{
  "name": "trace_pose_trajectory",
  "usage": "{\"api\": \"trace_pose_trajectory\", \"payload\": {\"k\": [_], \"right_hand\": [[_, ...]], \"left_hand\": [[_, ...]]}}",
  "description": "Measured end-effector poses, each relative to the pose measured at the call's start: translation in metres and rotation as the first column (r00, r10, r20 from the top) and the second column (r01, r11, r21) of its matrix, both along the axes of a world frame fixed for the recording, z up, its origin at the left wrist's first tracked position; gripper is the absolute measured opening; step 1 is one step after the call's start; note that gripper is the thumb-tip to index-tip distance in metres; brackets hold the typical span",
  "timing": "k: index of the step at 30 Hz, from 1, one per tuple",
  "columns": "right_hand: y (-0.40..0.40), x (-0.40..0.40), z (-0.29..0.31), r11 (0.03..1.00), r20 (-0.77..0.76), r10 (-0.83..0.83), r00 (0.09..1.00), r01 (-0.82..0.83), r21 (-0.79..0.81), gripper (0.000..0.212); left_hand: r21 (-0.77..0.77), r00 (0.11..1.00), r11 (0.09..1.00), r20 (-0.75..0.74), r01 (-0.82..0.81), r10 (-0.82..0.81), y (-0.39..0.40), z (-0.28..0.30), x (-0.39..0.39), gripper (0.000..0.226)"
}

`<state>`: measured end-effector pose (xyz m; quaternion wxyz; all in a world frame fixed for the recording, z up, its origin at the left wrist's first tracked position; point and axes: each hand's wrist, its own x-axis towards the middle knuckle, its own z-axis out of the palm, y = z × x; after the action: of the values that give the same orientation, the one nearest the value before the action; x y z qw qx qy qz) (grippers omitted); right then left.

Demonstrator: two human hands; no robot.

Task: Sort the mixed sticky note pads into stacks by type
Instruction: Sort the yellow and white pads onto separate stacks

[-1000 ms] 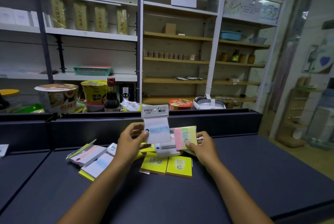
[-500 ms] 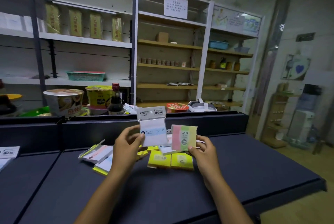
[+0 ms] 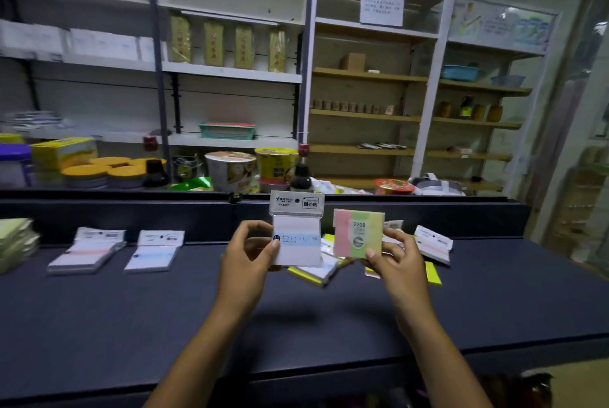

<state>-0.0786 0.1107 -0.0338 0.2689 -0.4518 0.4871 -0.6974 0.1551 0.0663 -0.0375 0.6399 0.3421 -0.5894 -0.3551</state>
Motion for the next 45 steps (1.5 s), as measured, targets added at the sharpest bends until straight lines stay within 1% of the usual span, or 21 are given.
{"api": "trace_pose_trajectory", "payload": {"k": [5, 13, 17, 20, 27, 31, 34, 41, 43, 45], "right_hand": [[-0.002, 0.049, -0.001, 0.998, 0.003, 0.064, 0.998, -0.064, -0.018, 0.041], [-0.014, 0.115, 0.004, 0.977, -0.066, 0.209, 0.976, -0.211, -0.025, 0.046], [-0.019, 0.14, 0.011, 0.949, -0.056, 0.31, 0.949, -0.312, -0.039, 0.047], [-0.021, 0.154, 0.015, 0.939, -0.078, 0.339, 0.938, -0.342, -0.04, 0.047], [-0.033, 0.186, 0.02, 0.917, -0.077, 0.393, 0.916, -0.397, -0.037, 0.046], [-0.048, 0.201, 0.021, 0.923, -0.095, 0.381, 0.92, -0.384, -0.024, 0.047], [-0.062, 0.21, 0.02, 0.936, -0.094, 0.348, 0.933, -0.351, -0.016, 0.048], [-0.102, 0.237, 0.019, 0.961, -0.1, 0.278, 0.955, -0.278, 0.011, 0.049], [-0.111, 0.244, 0.015, 0.966, -0.105, 0.26, 0.96, -0.259, 0.017, 0.05], [-0.117, 0.25, 0.013, 0.97, -0.104, 0.241, 0.965, -0.24, 0.021, 0.05]], "left_hand": [[0.012, 0.998, 0.998, 0.016, -0.061, 0.061, 0.016, 0.001, 0.056, 0.022], [0.034, 0.969, 0.968, 0.022, -0.247, 0.246, 0.043, 0.006, 0.129, 0.025], [0.038, 0.942, 0.941, 0.036, -0.335, 0.334, 0.052, 0.01, 0.152, 0.023], [0.042, 0.918, 0.918, 0.06, -0.394, 0.391, 0.054, 0.009, 0.164, 0.02], [0.07, 0.885, 0.887, 0.135, -0.457, 0.445, 0.037, 0.003, 0.191, 0.016], [0.086, 0.875, 0.878, 0.172, -0.471, 0.453, 0.005, 0.001, 0.205, 0.016], [0.092, 0.865, 0.874, 0.228, -0.477, 0.448, -0.028, -0.003, 0.216, 0.018], [0.152, 0.853, 0.884, 0.377, -0.442, 0.361, -0.099, -0.014, 0.234, 0.013], [0.164, 0.835, 0.884, 0.438, -0.438, 0.332, -0.112, -0.019, 0.239, 0.011], [0.162, 0.797, 0.877, 0.516, -0.452, 0.315, -0.123, -0.026, 0.244, 0.01]]}}
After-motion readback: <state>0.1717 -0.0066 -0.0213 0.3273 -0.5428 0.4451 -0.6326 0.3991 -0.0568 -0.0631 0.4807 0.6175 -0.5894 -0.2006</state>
